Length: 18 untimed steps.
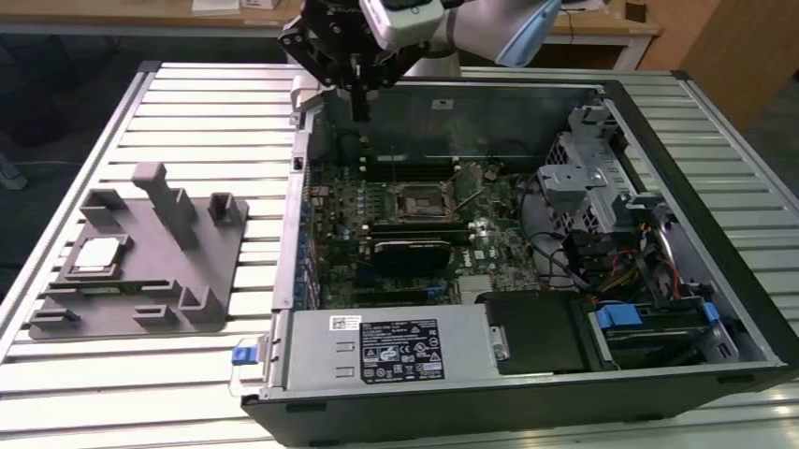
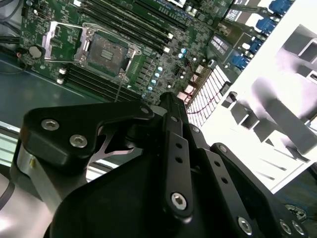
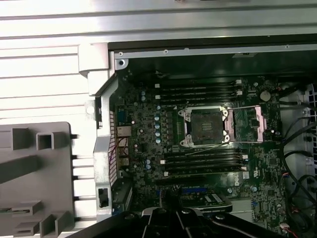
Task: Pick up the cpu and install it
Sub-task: 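Reach for the cpu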
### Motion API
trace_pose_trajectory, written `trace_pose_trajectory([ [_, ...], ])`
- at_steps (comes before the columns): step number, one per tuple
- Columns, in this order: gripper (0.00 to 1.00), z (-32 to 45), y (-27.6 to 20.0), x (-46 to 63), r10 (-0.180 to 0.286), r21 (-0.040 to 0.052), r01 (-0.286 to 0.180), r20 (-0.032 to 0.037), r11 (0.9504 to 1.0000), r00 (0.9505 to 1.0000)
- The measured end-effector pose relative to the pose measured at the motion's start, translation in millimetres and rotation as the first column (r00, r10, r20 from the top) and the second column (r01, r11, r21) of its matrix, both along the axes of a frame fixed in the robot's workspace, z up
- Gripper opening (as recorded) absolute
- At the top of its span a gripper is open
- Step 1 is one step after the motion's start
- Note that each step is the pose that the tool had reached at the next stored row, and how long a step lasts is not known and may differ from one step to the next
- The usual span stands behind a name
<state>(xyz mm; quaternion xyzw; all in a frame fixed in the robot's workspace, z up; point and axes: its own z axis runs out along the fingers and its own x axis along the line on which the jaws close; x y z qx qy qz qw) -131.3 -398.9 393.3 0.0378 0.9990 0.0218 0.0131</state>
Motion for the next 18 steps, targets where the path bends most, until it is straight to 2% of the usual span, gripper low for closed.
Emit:
trace_pose_trajectory([
  [8,0.11,0.0,0.0,-16.1,0.0,0.0001,0.0,0.0013,1.0,1.0],
  [18,0.11,0.0,0.0,-29.0,0.0,0.0001,0.0,0.0017,1.0,1.0],
])
